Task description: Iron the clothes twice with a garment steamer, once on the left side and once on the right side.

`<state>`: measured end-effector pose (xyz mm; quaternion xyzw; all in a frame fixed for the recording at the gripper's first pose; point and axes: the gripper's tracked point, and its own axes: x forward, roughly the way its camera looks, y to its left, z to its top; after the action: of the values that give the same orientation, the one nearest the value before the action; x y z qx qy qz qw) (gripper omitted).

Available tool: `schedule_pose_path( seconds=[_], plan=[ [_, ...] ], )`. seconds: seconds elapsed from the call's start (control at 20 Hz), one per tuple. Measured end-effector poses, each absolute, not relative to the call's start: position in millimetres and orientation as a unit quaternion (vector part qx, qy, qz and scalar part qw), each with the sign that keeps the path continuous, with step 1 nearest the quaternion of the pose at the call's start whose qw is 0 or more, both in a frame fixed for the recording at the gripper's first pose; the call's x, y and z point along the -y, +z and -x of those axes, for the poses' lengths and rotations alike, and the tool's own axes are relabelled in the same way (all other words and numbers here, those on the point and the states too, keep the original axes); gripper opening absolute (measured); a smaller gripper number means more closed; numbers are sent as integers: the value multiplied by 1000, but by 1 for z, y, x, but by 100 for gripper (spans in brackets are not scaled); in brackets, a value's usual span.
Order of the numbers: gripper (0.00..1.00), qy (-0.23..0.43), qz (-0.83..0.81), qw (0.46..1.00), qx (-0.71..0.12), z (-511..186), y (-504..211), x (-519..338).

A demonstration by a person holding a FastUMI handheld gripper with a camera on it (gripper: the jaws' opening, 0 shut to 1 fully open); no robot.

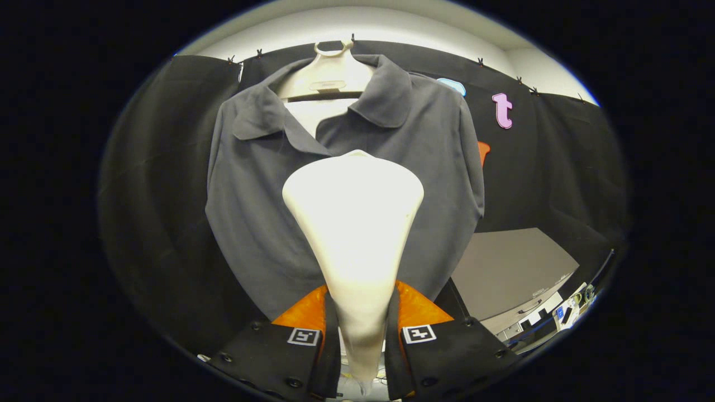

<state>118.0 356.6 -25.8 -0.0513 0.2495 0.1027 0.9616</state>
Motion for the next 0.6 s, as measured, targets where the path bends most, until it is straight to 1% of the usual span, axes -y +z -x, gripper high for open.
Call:
schedule_pose_path(
  seconds=[0.4, 0.6],
  plan=[
    [40, 151, 59, 957, -242, -118, -17, -431],
    [40, 164, 63, 954, -242, -123, -19, -457]
  ],
)
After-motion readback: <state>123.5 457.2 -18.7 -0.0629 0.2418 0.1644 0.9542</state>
